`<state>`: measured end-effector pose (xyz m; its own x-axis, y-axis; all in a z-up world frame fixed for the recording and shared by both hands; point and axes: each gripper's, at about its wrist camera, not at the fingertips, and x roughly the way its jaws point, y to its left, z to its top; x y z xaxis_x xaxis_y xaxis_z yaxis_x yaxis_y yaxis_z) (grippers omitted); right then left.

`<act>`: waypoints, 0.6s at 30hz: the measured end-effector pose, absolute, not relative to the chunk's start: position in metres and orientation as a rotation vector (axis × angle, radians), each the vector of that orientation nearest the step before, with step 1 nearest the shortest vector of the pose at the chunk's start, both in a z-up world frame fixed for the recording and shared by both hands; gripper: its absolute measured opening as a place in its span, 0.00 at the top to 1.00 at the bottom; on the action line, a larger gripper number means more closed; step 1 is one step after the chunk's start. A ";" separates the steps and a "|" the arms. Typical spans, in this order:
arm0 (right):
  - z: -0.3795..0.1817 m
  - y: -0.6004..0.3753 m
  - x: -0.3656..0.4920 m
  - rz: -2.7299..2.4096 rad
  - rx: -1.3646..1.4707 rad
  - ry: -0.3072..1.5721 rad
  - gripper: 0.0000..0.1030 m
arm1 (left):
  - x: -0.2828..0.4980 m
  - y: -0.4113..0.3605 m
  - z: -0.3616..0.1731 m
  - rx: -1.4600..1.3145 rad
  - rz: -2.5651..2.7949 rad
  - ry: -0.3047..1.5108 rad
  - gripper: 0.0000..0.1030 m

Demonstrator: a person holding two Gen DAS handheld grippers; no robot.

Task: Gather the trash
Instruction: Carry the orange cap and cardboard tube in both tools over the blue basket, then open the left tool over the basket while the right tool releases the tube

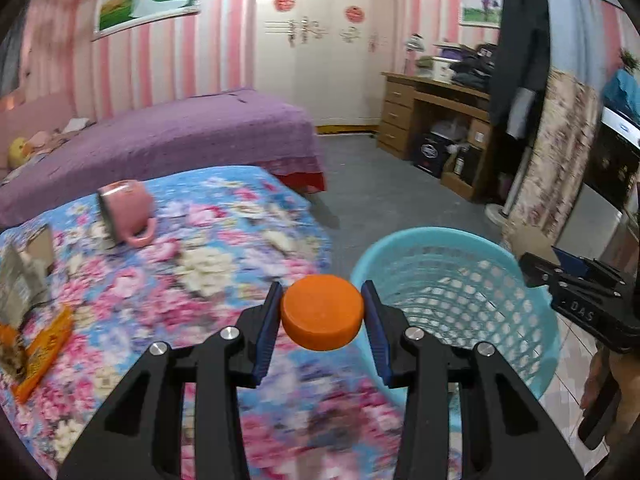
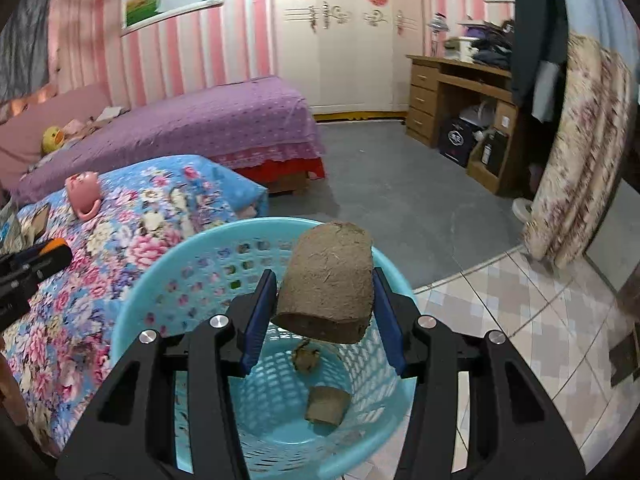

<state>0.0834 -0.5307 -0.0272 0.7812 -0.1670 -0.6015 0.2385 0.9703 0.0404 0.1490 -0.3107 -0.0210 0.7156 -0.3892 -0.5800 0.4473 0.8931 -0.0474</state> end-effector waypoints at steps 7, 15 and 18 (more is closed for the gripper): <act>-0.028 -0.547 0.074 -0.245 0.142 0.634 0.53 | 0.156 -0.360 -0.031 0.124 -0.521 0.666 0.61; -0.028 -0.550 0.070 -0.254 0.155 0.632 0.53 | 0.162 -0.384 -0.034 0.170 -0.550 0.682 0.35; -0.028 -0.548 0.072 -0.254 0.152 0.634 0.53 | 0.166 -0.372 -0.033 0.152 -0.504 0.666 0.23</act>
<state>0.0723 -0.5479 -0.0283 0.7764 -0.1871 -0.6018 0.2797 0.9580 0.0629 0.1656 -0.3724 -0.0333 0.6715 -0.3977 -0.6253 0.4931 0.8696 -0.0235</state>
